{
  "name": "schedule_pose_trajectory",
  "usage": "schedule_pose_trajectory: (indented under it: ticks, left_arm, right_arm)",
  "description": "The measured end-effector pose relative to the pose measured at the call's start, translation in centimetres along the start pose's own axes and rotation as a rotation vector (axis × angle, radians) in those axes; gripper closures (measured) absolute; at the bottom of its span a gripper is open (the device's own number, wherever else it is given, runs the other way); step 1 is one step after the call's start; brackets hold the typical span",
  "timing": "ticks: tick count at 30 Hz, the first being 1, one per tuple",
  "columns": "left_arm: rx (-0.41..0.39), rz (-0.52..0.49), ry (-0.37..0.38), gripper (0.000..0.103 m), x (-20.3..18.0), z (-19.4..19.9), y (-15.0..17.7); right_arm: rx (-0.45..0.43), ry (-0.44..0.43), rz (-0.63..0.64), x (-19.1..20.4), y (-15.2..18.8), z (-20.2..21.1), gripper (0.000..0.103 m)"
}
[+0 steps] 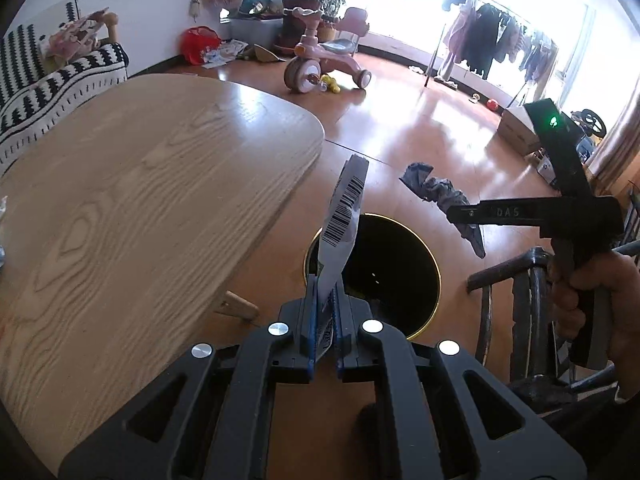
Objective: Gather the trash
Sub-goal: 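Carry the crumpled paper over the bin and open the right gripper, then open the left gripper over the bin to drop the barcode strip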
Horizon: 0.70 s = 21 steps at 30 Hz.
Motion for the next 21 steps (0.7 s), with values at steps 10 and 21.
schedule_pose_trajectory:
  ticks: [10, 21]
  left_arm:
    - [0.03, -0.001, 0.024, 0.097, -2.1, -2.5, -0.1]
    - [0.114, -0.013, 0.084, 0.097, -6.9, -8.5, 0.5]
  right_arm:
    - [-0.052, -0.005, -0.013, -0.4, -0.9, 1.2, 0.046]
    - [-0.149, 0.013, -0.075, -1.2, -2.8, 4.2, 0.033]
Point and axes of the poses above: each gripper's, at about its wrist camera, not at the fingertips, and z roughly against the way its jaws point, x to its left, y to its underside, the point moved 8 cm from there along -z, roughly the way its jaws point, and after that the axes turned 8 degrees about -y, right-handed, at the moved point
